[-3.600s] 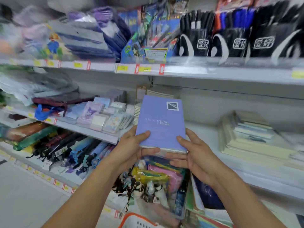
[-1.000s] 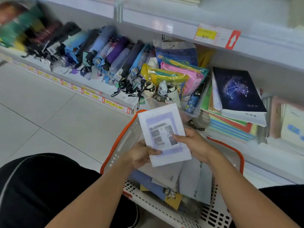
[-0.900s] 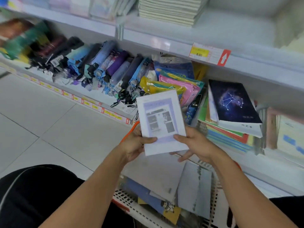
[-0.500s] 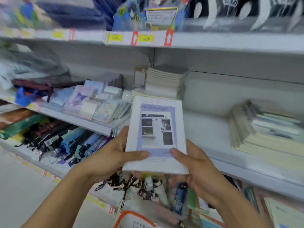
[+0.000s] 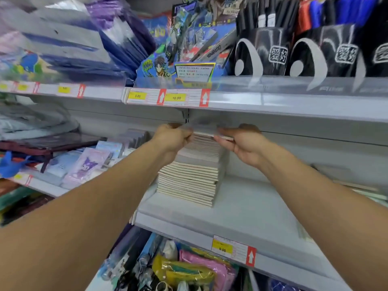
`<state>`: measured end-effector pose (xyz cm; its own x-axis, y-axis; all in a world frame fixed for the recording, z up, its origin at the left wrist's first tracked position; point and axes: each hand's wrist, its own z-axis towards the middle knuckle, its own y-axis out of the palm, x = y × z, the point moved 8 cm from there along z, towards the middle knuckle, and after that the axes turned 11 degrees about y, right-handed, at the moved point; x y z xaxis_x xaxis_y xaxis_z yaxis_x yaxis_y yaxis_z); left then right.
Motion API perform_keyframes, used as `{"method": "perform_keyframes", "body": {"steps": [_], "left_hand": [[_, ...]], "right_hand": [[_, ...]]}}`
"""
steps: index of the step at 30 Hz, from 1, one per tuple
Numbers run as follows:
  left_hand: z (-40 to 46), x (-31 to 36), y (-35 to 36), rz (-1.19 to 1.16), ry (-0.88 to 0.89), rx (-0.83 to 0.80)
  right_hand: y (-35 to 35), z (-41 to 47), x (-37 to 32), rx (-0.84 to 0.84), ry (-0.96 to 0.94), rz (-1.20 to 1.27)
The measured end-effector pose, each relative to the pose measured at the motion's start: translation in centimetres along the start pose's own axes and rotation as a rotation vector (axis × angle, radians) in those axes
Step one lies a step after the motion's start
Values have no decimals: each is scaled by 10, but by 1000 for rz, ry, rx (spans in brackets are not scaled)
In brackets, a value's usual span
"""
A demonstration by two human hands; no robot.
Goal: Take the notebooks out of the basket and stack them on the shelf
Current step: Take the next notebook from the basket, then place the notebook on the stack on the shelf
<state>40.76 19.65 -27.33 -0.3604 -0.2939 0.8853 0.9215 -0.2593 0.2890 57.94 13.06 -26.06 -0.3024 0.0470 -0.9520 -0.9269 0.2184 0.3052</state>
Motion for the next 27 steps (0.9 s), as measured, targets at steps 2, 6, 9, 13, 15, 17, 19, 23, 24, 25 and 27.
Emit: {"method": "perform_keyframes", "body": {"steps": [2, 6, 9, 13, 15, 17, 19, 23, 24, 25, 27], "left_hand": [[17, -8, 1, 14, -5, 45], [42, -16, -4, 142, 69, 149], [61, -19, -17, 552, 196, 192], [80, -33, -21, 679, 318, 108], [85, -38, -20, 591, 348, 90], [88, -41, -22, 486, 365, 112], [91, -44, -24, 400, 356, 114], [96, -44, -21, 583, 280, 48], [94, -42, -19, 671, 262, 42], [88, -37, -16, 710, 257, 50], [56, -23, -10, 733, 311, 95]], "right_hand": [[-3, 17, -2, -17, 2, -139], [-21, 51, 3, 119, -56, -500], [-26, 68, 7, 217, -128, -647], [-28, 82, 10, 287, -190, -771], [-30, 88, 11, 305, -225, -767], [-30, 93, 14, 293, -245, -739], [-28, 100, 17, 257, -264, -739], [-25, 101, 22, 248, -213, -737], [-22, 95, 22, 243, -206, -758], [-18, 86, 19, 242, -214, -774], [-12, 53, 13, 265, -274, -767]]}}
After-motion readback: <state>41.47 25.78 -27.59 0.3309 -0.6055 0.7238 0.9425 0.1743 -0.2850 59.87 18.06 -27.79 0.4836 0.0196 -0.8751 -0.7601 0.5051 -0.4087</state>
